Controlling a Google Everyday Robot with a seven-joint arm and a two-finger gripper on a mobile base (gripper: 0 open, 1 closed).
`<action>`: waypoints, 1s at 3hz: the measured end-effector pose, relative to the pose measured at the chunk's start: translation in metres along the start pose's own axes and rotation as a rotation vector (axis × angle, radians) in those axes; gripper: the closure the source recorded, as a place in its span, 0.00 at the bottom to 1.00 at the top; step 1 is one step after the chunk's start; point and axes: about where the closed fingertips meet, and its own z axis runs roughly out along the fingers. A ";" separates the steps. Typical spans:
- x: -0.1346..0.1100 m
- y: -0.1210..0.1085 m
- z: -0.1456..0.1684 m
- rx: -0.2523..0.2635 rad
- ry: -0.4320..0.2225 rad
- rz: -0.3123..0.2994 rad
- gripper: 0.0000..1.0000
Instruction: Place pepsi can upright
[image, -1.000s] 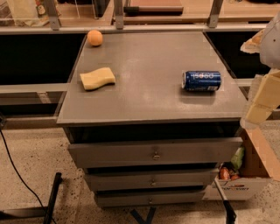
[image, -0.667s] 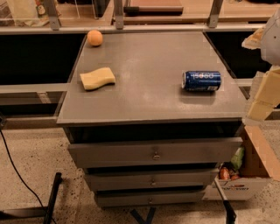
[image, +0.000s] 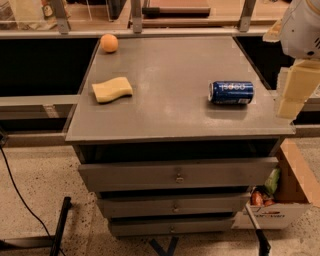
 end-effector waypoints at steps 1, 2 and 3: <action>-0.005 -0.015 0.006 -0.003 0.017 -0.054 0.00; -0.012 -0.031 0.018 -0.014 0.006 -0.093 0.00; -0.017 -0.045 0.031 -0.016 -0.026 -0.102 0.00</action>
Offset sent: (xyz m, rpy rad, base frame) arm 0.0531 0.0117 -0.0150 -0.0385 0.0526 0.1330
